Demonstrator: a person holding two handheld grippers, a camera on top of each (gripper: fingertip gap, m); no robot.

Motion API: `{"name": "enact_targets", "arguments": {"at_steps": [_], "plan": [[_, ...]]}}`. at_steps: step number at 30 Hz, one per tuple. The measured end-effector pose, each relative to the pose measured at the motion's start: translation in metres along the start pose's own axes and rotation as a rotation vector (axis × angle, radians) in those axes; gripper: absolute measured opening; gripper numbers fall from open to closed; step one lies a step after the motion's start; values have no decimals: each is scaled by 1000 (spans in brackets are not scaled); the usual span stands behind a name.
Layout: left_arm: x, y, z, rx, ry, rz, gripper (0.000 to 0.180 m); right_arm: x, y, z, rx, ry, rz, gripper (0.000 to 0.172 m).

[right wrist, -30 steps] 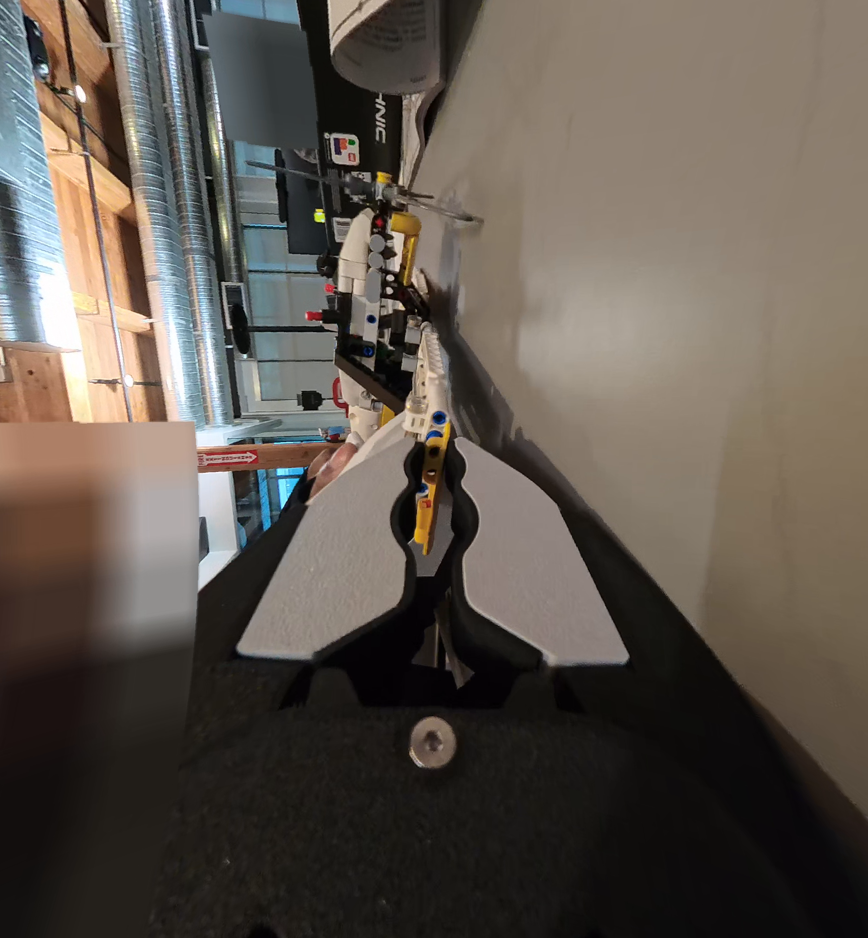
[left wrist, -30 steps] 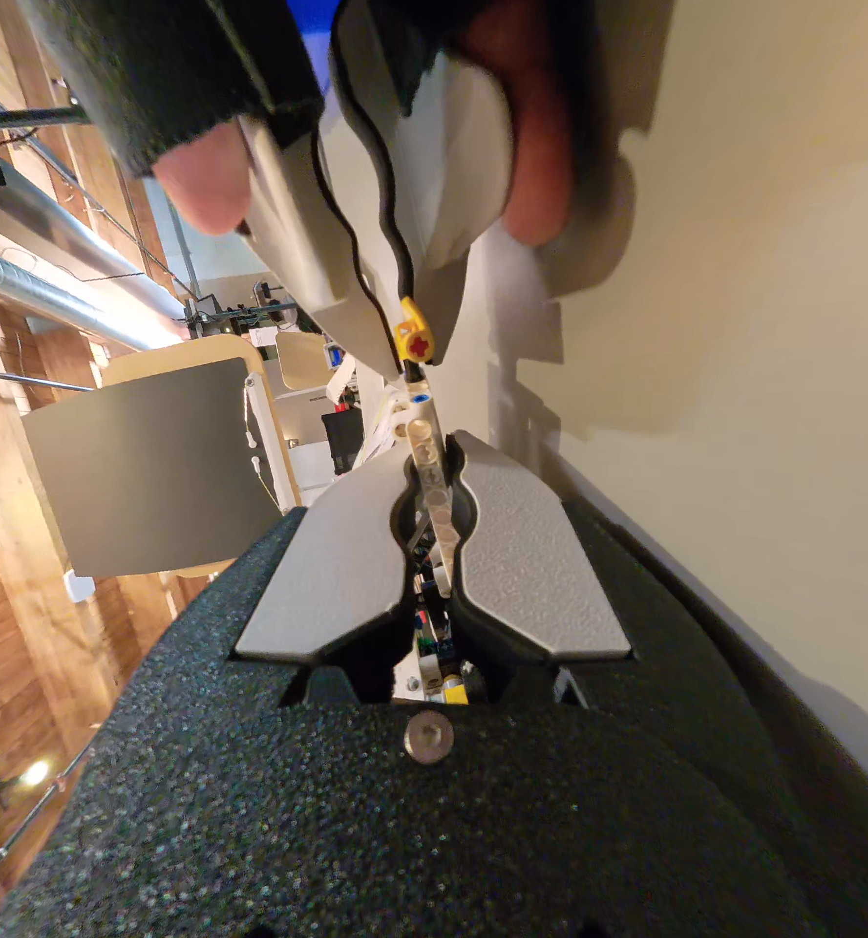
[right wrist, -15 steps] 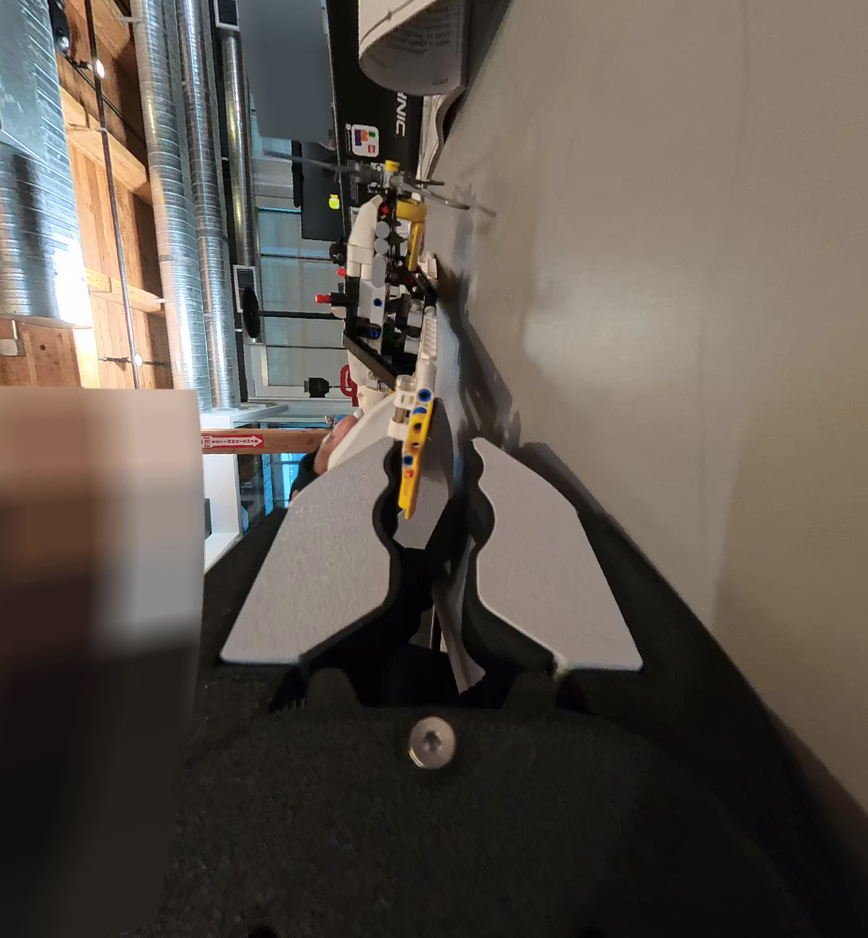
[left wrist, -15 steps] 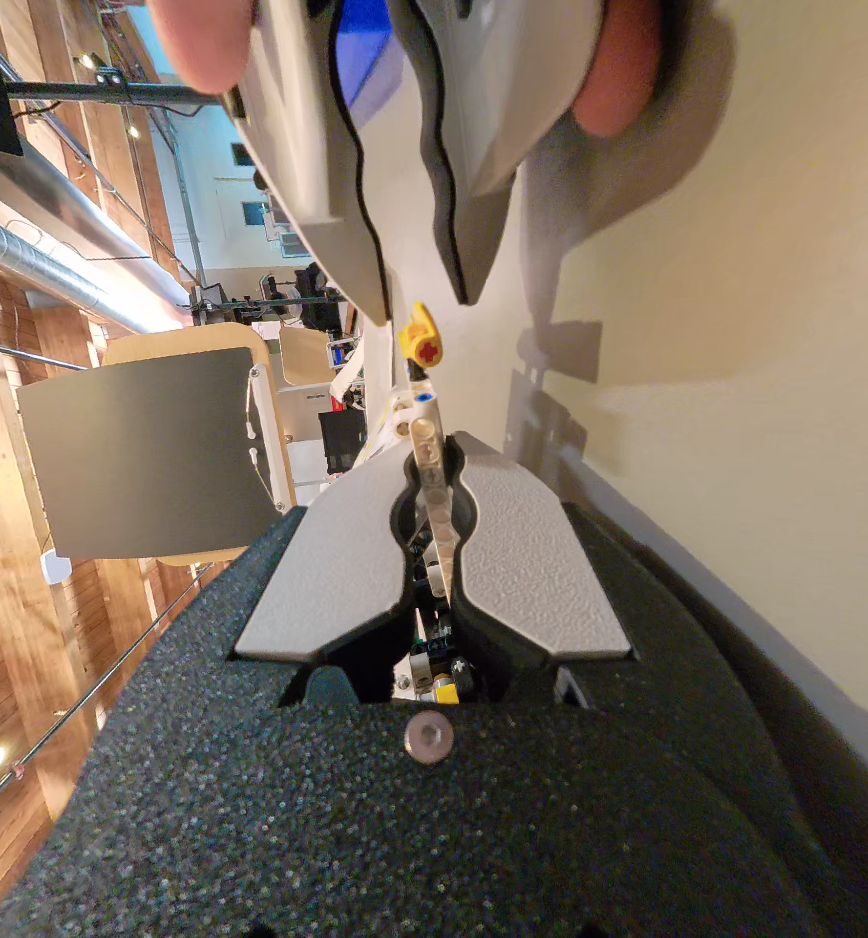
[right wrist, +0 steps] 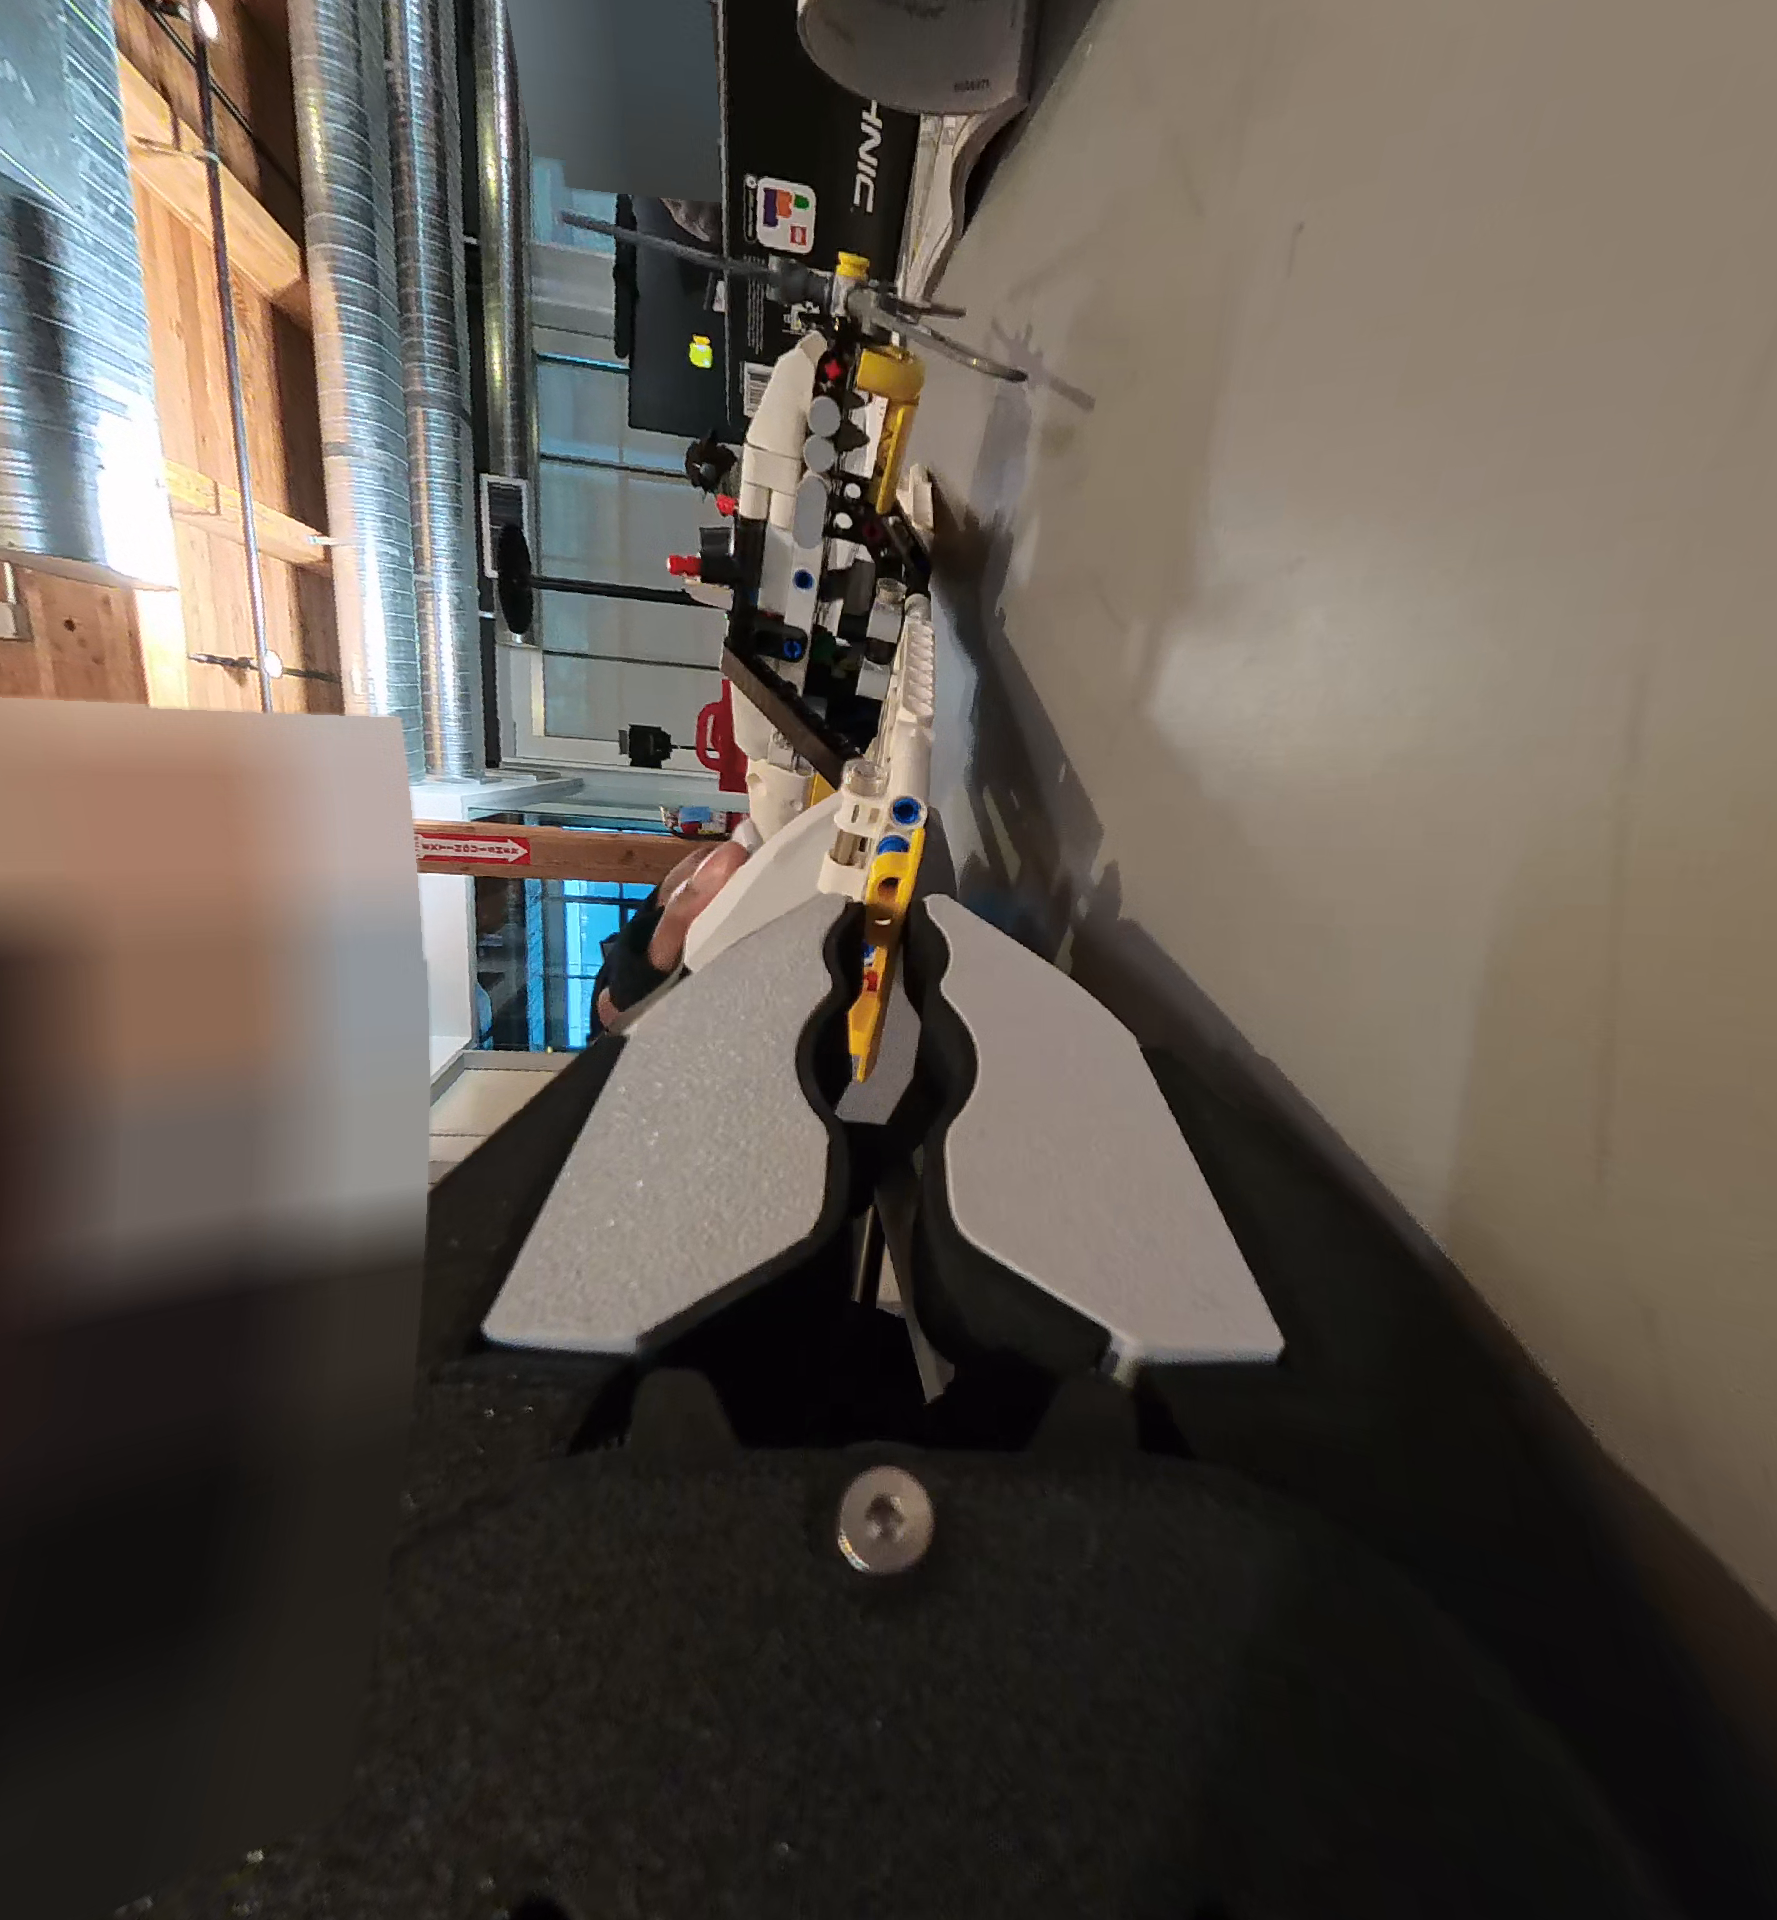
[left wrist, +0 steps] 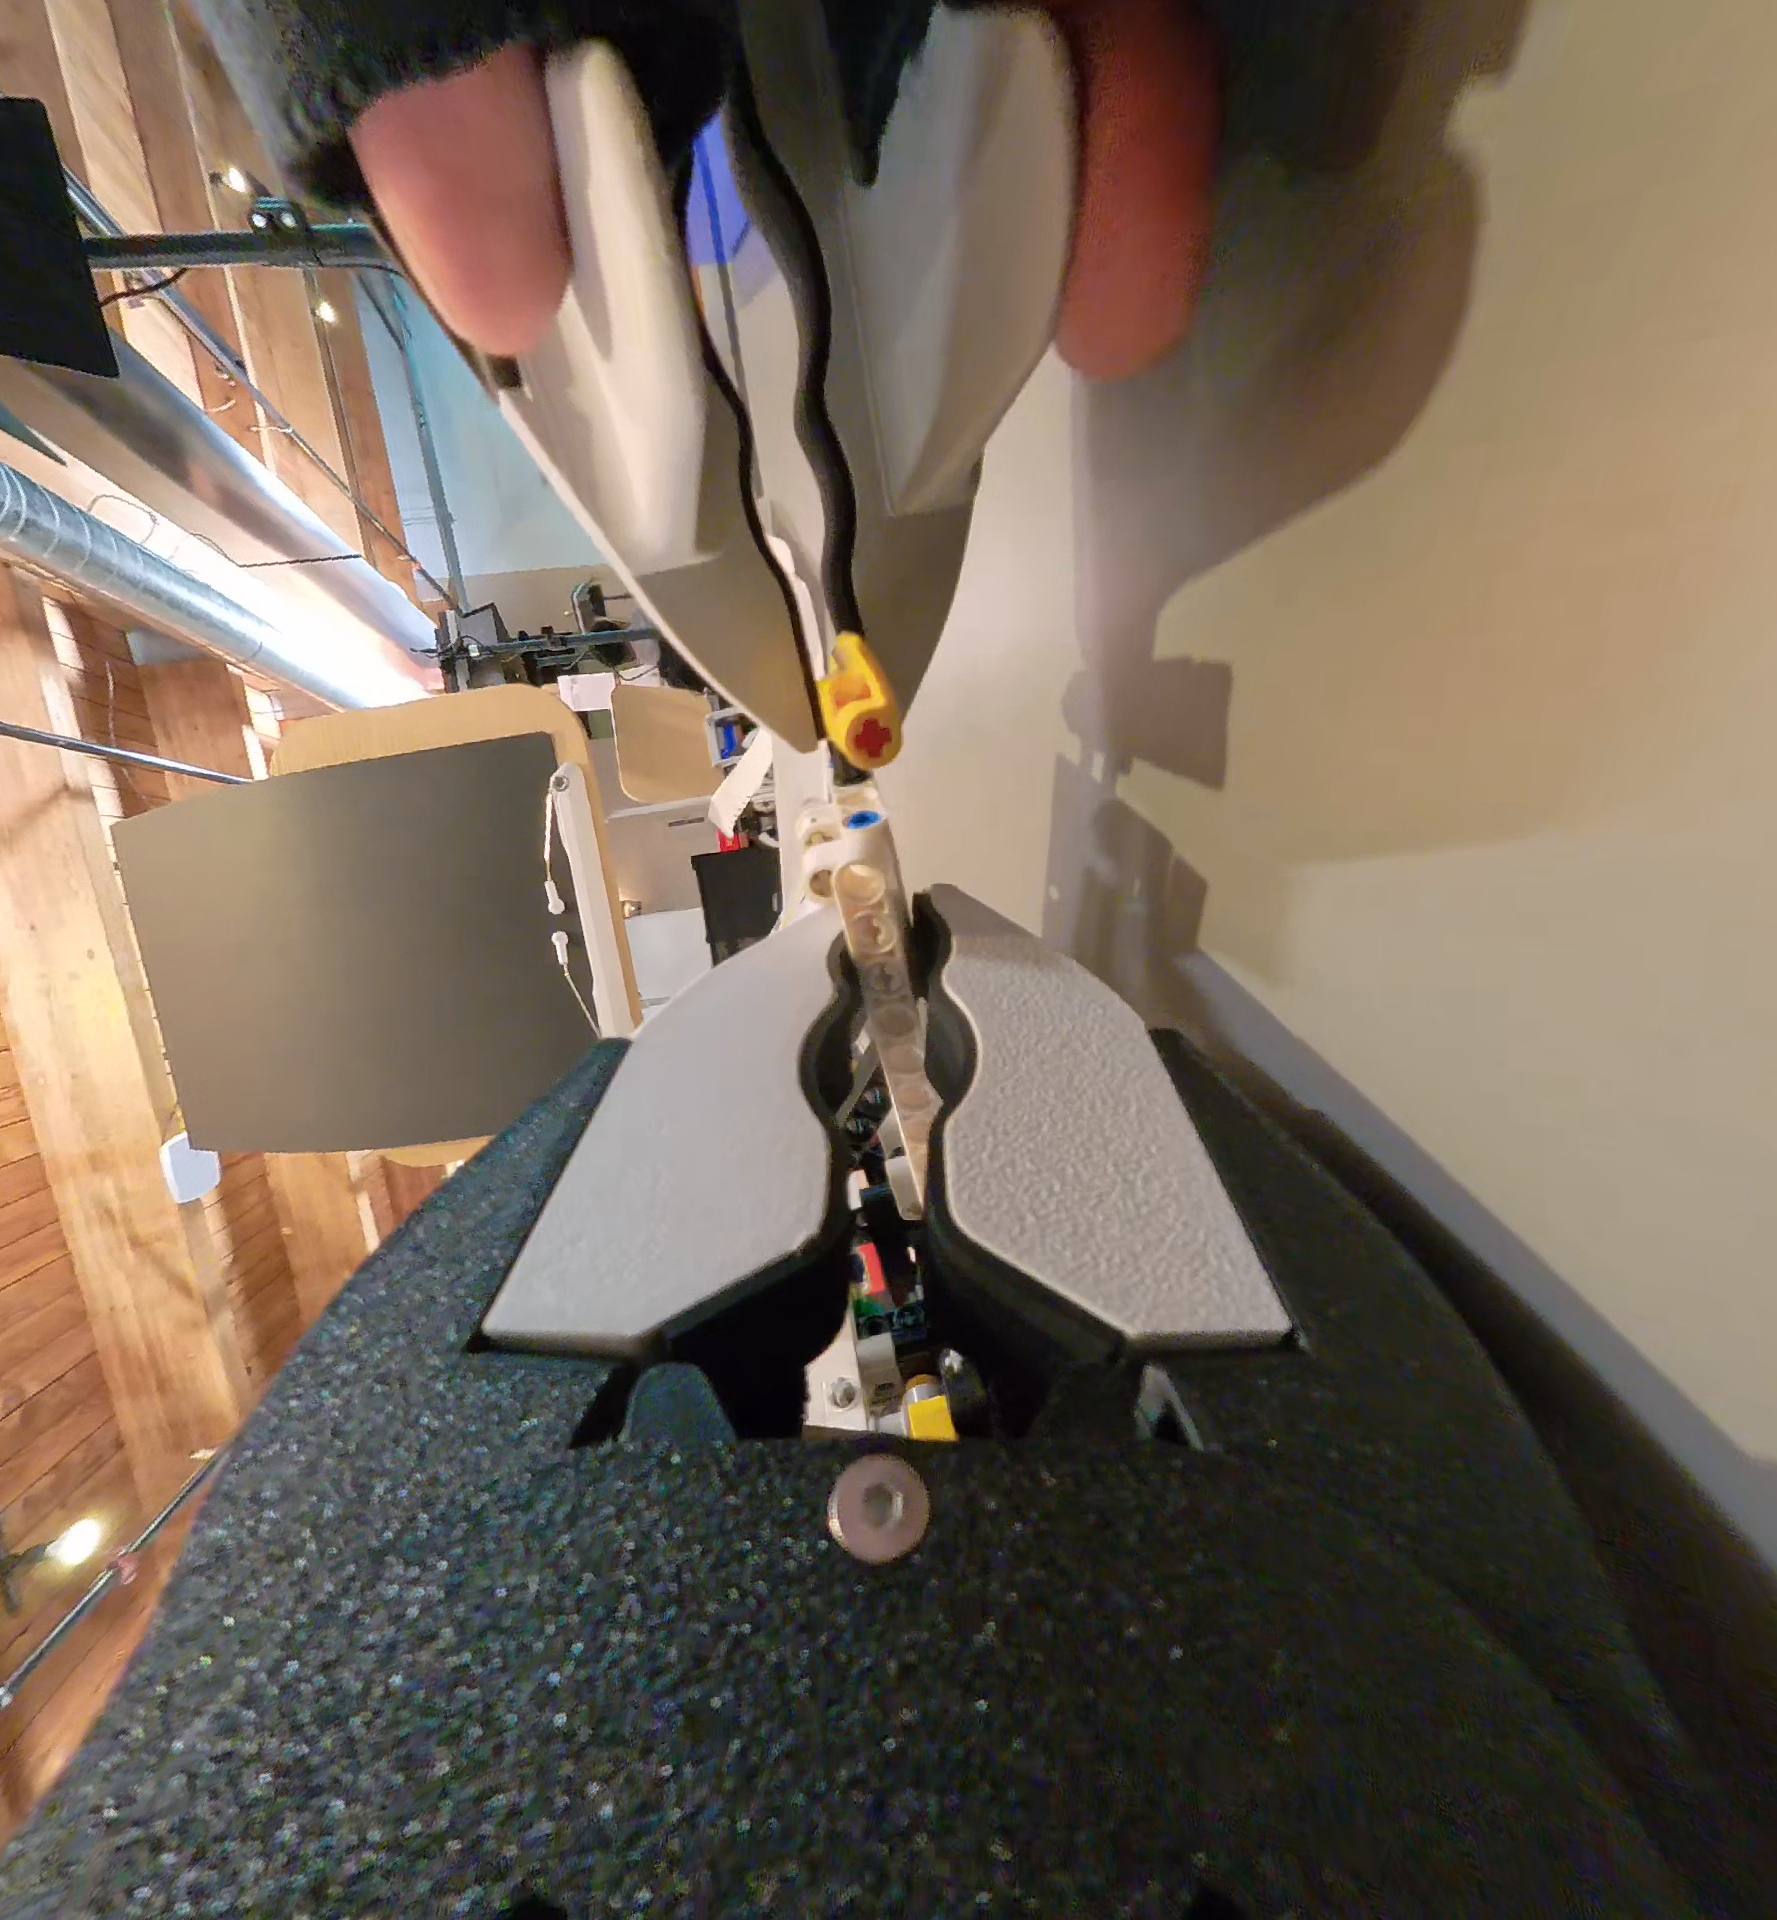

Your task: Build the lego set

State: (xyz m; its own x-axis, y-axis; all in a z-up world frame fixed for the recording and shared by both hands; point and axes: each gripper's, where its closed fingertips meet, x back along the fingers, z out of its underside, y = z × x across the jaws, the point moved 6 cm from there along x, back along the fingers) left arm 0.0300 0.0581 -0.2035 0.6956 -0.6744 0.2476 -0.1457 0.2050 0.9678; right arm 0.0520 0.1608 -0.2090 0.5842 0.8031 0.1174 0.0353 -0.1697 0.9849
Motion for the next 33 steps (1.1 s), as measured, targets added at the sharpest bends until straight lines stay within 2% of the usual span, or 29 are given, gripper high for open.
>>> {"name": "enact_targets", "arguments": {"at_steps": [11,21,33], "plan": [[1,-9,-3,-150,57,20,6,-6,-4,4,-48,-36,62,8],[10,-2,1,-137,-78,-30,5,-5,3,2,23,178,-36,7],[17,-1,-2,-188,-160,-86,6,-2,8,-1,132,442,-88,7]]}}
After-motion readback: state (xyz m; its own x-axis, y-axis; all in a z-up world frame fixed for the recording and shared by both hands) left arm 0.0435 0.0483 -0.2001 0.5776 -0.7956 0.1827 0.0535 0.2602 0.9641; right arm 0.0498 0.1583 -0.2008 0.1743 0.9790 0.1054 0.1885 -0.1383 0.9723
